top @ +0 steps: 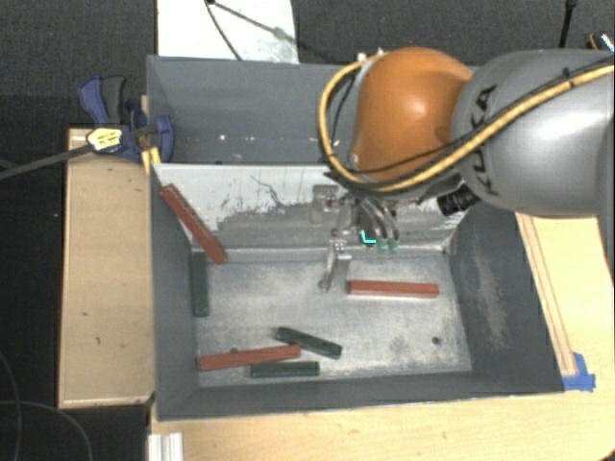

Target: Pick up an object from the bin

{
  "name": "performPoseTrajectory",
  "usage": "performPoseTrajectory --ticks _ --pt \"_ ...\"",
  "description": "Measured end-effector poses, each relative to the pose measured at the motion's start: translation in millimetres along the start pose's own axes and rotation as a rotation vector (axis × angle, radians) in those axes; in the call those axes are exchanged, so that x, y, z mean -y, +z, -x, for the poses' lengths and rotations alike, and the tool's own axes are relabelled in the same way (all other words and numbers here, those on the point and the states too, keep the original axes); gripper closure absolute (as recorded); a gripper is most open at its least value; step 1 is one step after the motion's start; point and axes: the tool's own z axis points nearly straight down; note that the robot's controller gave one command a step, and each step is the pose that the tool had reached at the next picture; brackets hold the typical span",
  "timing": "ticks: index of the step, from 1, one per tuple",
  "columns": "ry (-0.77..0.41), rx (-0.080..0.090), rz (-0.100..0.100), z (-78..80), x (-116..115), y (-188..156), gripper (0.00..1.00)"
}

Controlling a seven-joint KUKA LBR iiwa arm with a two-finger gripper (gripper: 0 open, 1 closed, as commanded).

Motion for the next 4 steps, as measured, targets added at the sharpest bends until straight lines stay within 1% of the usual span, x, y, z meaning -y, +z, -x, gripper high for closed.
performPoseTrajectory --ticks 1,2,3,4 --pt "0.203 -0.002 -0.002 -98.4 70 60 0.0" --pt "0.019 0.001 0.0 -85.9 36 141 0.0" --pt "0.026 0.005 0.0 -84.7 36 139 1.0" --pt "0.055 0.015 0.001 -88.0 46 8 1.0"
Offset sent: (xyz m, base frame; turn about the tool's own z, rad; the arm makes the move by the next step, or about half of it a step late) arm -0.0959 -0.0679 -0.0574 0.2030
